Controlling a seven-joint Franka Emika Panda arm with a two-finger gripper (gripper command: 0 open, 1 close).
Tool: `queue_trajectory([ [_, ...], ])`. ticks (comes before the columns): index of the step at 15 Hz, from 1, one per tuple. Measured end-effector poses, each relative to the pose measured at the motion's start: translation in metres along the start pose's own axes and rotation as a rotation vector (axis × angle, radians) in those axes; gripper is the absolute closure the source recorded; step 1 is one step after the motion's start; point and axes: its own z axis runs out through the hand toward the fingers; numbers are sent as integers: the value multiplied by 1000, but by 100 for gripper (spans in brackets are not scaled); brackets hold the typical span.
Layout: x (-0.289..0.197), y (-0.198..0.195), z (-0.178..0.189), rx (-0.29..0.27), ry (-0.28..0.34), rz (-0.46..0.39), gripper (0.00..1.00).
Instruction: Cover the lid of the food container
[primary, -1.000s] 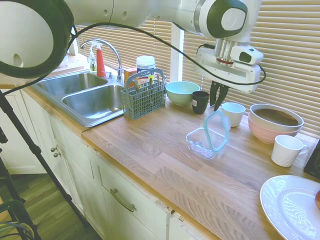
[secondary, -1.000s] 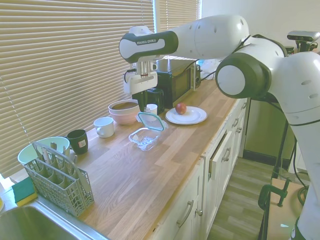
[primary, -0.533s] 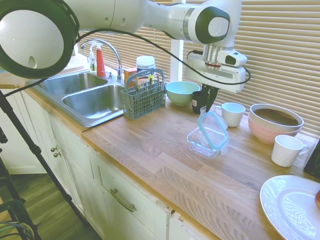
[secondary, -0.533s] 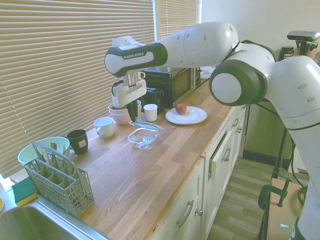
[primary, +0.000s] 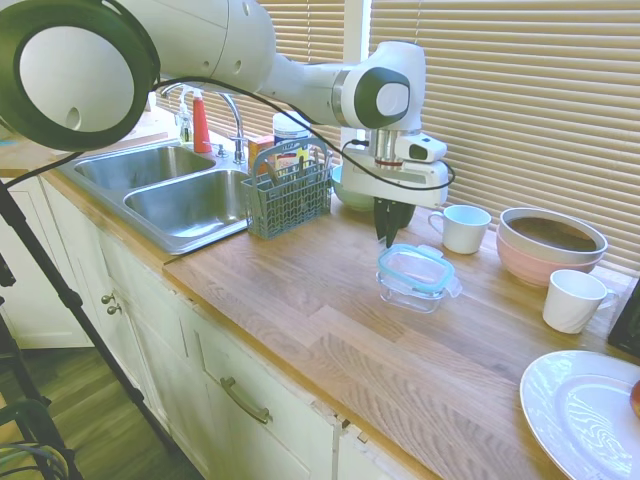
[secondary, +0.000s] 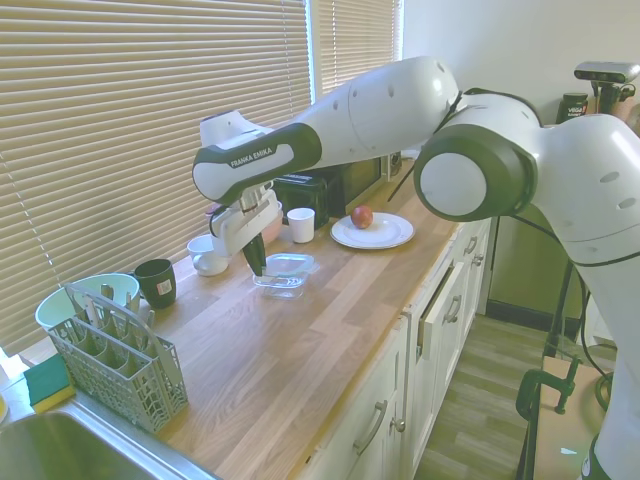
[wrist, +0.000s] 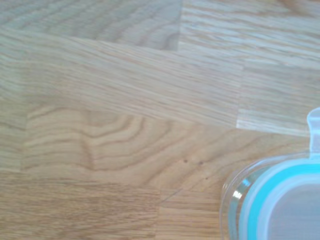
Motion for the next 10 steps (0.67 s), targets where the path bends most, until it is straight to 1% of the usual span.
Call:
queue_trajectory([
  [4,-15,7,10,-35,5,-47,100],
  [10,-22,11,14,-24,26,-64,100],
])
